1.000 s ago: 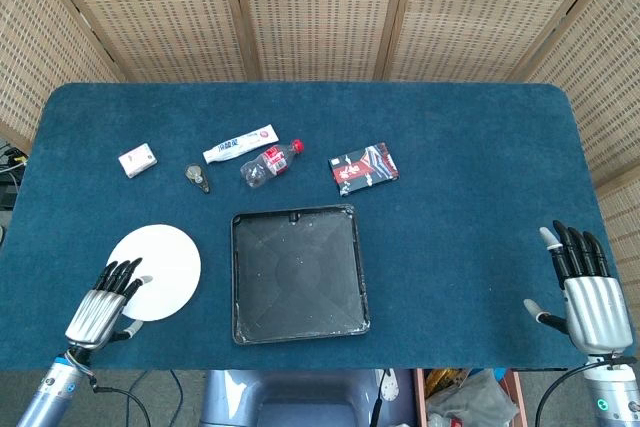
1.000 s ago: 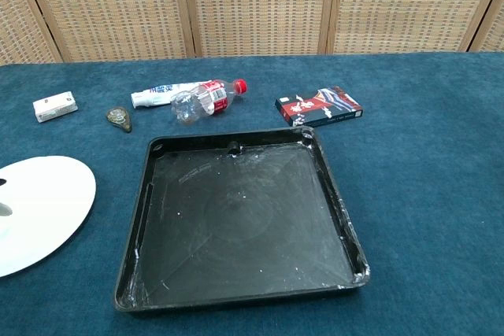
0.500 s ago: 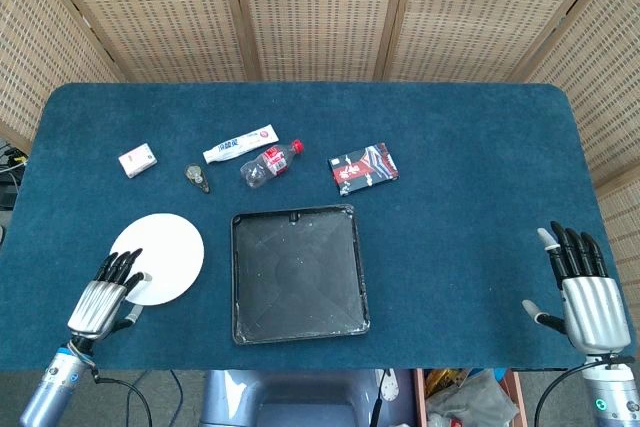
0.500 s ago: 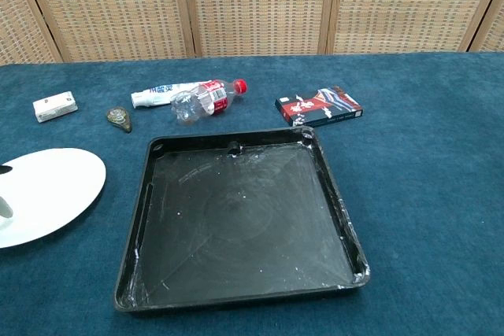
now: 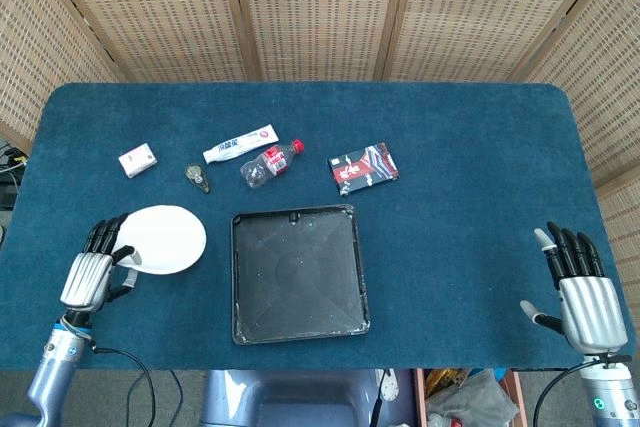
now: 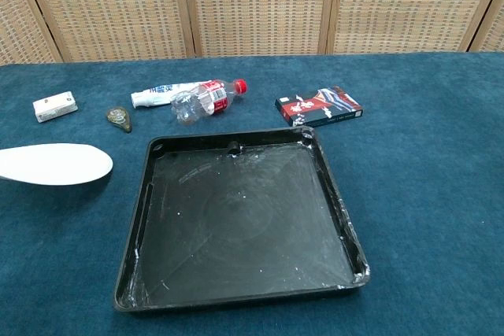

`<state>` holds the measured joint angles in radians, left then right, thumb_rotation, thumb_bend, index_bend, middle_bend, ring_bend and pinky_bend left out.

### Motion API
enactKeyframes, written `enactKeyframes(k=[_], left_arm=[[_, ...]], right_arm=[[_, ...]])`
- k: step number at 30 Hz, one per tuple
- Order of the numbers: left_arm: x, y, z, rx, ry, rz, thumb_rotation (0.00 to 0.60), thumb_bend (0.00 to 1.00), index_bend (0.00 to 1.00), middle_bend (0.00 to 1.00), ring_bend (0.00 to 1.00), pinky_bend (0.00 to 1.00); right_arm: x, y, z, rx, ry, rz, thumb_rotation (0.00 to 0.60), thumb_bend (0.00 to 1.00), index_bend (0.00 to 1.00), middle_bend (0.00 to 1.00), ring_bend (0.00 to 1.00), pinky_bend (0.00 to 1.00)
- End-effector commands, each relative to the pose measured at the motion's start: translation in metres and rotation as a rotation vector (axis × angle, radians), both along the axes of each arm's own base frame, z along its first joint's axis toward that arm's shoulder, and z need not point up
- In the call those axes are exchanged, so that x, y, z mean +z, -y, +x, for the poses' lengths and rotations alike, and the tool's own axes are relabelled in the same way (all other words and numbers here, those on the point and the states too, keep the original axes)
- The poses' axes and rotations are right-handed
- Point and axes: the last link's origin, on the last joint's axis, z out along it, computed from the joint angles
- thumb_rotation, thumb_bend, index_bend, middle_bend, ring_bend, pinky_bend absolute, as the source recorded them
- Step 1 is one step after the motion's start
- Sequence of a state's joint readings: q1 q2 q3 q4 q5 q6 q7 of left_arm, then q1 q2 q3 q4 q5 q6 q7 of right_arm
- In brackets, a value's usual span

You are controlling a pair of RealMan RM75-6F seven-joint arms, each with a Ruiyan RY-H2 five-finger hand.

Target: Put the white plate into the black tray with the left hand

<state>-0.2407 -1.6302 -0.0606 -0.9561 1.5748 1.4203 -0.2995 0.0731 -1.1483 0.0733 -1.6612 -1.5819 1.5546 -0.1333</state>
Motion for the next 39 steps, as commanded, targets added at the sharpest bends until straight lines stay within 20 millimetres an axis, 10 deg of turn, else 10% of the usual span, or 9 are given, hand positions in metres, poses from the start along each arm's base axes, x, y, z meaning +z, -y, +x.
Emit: enactKeyframes(k=[1, 14, 21, 39], left_arm=[[0.015, -0.018, 0.011, -0.035, 0.075, 0.068, 0.6, 0.54, 0.79, 0.0, 0.0, 0.0], [0.043, -0.064, 0.097, -0.354, 0.143, 0.082, 0.6, 0.54, 0.81, 0.0, 0.0, 0.0], [0.007, -0.077, 0.159, -0.599, 0.245, -0.066, 0.6, 0.54, 0.83, 0.0, 0.0, 0.0], [-0.103, -0.079, 0.215, -0.701, 0.343, -0.405, 0.6, 0.54, 0.83, 0.0, 0.0, 0.0]], right_arm=[[-0.001, 0.001, 0.0, -0.002, -0.005, -0.002, 0.6, 0.0, 0.0, 0.0, 0.0, 0.0], [-0.004, 0.013, -0.006, -0.063, -0.045, -0.054, 0.6, 0.0, 0.0, 0.0, 0.0, 0.0], [-0.004, 0.022, -0.016, -0.123, -0.072, -0.081, 0.6, 0.0, 0.0, 0.0, 0.0, 0.0], [0.005, 0.03, -0.028, -0.186, -0.076, -0.127, 0.6, 0.0, 0.0, 0.0, 0.0, 0.0]])
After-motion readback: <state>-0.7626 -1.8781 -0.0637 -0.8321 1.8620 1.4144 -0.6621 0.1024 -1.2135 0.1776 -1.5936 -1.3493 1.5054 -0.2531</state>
